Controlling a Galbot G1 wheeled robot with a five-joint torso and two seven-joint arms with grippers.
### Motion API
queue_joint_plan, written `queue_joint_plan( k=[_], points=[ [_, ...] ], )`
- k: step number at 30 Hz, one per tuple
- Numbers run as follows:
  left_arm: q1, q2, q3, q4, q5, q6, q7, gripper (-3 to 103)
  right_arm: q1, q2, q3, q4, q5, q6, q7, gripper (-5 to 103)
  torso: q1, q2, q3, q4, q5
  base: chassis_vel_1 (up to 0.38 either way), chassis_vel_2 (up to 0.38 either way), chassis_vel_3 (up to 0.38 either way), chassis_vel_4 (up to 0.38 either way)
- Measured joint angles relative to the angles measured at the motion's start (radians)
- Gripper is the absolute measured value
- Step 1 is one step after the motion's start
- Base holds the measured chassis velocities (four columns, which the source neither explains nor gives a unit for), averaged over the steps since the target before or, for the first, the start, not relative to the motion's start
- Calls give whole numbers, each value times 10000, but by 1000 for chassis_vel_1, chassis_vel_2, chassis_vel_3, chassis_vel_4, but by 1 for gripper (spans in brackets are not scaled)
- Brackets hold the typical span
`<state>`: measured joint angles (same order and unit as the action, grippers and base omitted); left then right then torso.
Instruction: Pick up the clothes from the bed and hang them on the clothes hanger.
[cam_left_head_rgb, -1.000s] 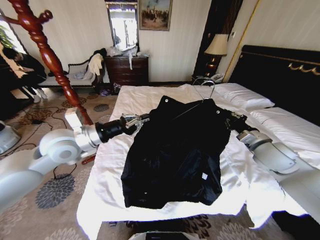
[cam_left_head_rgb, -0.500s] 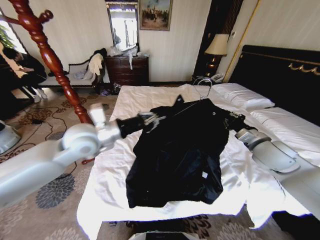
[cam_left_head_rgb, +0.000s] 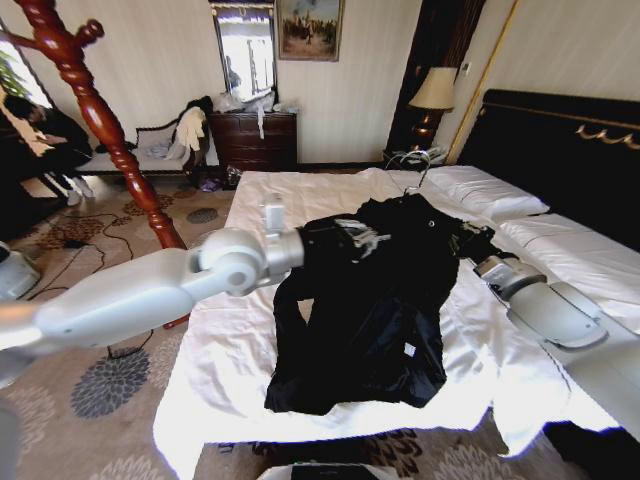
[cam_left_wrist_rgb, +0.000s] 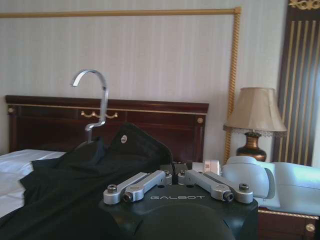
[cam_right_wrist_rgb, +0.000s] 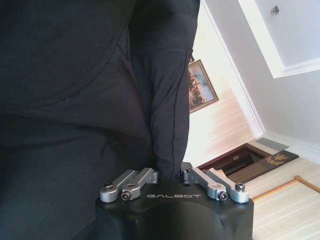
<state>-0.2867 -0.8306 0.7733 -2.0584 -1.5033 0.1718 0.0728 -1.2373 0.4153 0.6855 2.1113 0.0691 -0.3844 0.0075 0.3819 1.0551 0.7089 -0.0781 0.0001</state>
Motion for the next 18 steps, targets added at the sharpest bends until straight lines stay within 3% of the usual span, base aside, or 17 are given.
queue_joint_plan(
  k=[2, 7, 16, 18],
  points=[
    [-247, -475, 163, 161, 71, -2, 12, 0, -67, 18, 41, 56, 0, -5, 0, 16, 0, 0, 0, -1, 1, 0, 0, 0, 0],
    [-570, -904, 416, 364, 288, -10, 124, 0, -150, 64, 67, 202, 1, -37, -1, 16, -1, 0, 0, 1, 1, 0, 0, 0, 0],
    [-509, -698, 784, 241, 572, -19, 394, -3, -479, 68, 353, 447, 27, -50, -7, 16, -2, 0, 0, 2, -1, 0, 0, 0, 0],
    [-384, -629, 807, 198, 617, -58, 397, 2, -498, 68, 364, 515, 40, -50, -10, 16, -1, 0, 0, 2, -1, 0, 0, 0, 0]
  ],
)
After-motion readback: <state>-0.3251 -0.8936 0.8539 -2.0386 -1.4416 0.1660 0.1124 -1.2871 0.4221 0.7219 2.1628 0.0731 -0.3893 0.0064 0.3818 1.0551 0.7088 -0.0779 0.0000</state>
